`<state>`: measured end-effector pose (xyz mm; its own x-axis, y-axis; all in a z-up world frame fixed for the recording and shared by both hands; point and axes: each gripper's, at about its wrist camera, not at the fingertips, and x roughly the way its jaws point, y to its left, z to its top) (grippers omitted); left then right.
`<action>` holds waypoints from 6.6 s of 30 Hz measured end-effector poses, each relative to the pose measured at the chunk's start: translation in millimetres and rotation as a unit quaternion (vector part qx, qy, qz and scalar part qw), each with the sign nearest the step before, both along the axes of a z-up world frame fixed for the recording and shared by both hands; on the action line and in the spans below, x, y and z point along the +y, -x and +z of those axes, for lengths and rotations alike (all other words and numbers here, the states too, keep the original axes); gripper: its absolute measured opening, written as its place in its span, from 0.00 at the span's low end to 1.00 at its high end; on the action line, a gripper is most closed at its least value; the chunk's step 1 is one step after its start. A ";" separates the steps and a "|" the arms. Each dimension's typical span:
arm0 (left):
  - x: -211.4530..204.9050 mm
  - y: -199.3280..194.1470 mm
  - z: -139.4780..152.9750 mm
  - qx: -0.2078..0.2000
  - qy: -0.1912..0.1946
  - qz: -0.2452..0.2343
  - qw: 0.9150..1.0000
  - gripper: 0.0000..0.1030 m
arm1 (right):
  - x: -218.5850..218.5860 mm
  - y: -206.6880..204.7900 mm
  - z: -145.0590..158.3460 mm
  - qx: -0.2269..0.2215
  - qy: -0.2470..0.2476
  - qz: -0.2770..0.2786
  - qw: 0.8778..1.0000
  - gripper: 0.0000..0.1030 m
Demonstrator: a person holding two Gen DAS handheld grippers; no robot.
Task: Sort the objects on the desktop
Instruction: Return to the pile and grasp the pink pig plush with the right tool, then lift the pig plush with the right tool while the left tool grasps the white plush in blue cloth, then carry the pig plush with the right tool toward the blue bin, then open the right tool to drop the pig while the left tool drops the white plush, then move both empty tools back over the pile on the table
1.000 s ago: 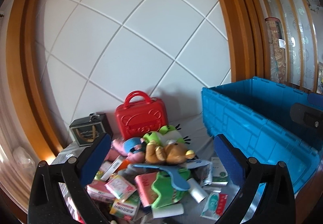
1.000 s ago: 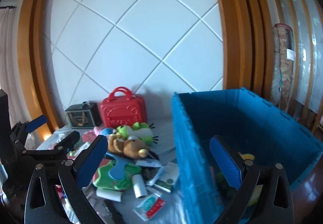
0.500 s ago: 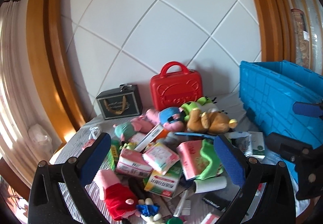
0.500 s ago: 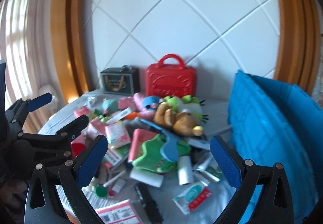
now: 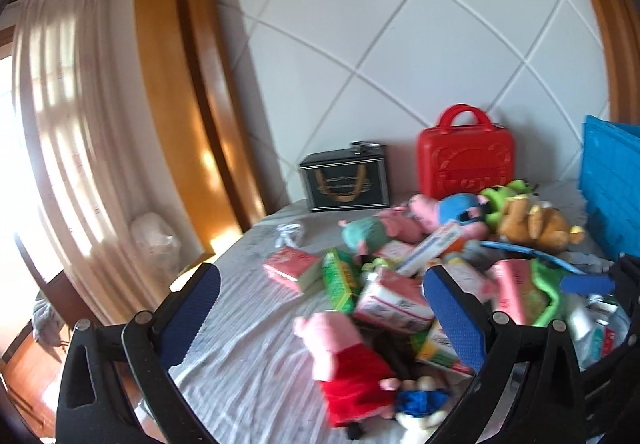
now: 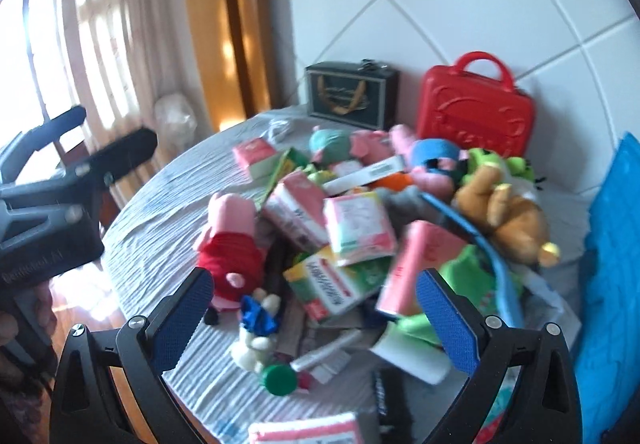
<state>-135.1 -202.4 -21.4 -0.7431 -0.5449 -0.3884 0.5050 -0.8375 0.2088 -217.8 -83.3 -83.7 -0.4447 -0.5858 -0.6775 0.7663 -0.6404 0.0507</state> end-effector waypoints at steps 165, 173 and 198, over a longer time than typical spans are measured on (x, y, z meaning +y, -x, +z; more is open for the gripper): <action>345.8 103.7 93.1 0.054 -0.050 -0.249 0.966 0.98 | 438.9 -12.4 189.8 0.193 0.082 -0.386 0.899 0.91; 245.5 81.4 74.0 0.041 -0.035 -0.199 0.978 0.98 | 340.2 -18.0 186.1 0.189 0.088 -0.325 0.922 0.97; 115.4 30.8 -55.9 -0.070 -0.026 -0.133 0.988 0.98 | 152.8 32.3 56.5 0.046 0.051 -0.134 0.989 0.98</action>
<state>-165.9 -87.0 -77.3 -0.7947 -0.3141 -0.5195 0.2350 -0.9482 0.2138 -250.1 69.5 -27.3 -0.6502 -0.5019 -0.5703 0.5742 -0.8162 0.0637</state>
